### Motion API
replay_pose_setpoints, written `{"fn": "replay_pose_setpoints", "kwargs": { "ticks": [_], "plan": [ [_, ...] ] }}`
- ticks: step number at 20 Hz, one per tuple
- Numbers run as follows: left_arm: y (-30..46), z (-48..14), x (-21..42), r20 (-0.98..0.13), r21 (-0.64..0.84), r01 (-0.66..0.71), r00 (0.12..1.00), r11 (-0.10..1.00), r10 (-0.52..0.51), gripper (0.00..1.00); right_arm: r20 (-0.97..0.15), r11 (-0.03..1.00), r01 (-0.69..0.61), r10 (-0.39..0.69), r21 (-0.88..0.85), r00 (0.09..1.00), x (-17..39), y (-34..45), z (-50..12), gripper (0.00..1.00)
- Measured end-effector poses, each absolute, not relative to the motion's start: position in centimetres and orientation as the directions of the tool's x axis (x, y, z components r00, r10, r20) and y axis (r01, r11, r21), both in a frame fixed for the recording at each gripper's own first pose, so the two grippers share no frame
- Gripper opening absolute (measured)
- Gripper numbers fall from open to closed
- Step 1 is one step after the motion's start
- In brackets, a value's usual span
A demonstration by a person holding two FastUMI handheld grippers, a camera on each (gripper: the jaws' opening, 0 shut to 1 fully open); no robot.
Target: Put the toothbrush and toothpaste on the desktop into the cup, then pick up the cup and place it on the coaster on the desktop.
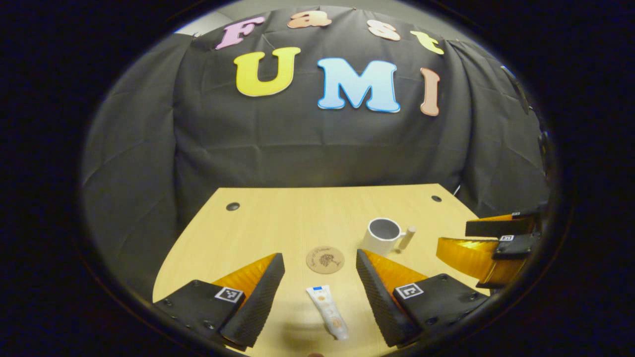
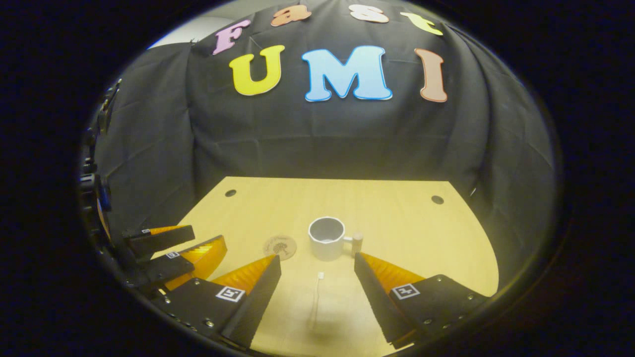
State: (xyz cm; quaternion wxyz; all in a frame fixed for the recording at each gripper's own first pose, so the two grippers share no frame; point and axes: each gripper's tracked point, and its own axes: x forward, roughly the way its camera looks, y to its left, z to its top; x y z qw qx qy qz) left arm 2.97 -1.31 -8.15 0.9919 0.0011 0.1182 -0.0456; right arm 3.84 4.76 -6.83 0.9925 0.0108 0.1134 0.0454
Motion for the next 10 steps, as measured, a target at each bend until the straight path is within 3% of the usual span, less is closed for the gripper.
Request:
{"fn": "replay_pose_setpoints", "kwargs": {
  "ticks": [6, 10],
  "plan": [
    [-1.7, -15.7, 3.7, -0.429, -0.022, 0.104, 0.897, 0.994, -0.104, 0.93, -0.349, 0.995, -0.078, 0.093, 0.058, 0.932, 5.3, 4.7, -12.5, 0.92],
    [-2.0, -19.9, 4.3, -0.536, -0.03, 0.099, 0.838, 0.995, -0.099, 0.97, -0.438, 0.996, -0.071, 0.091, 0.063, 0.894, 6.9, 4.8, -16.6, 0.92]
  ]
}}
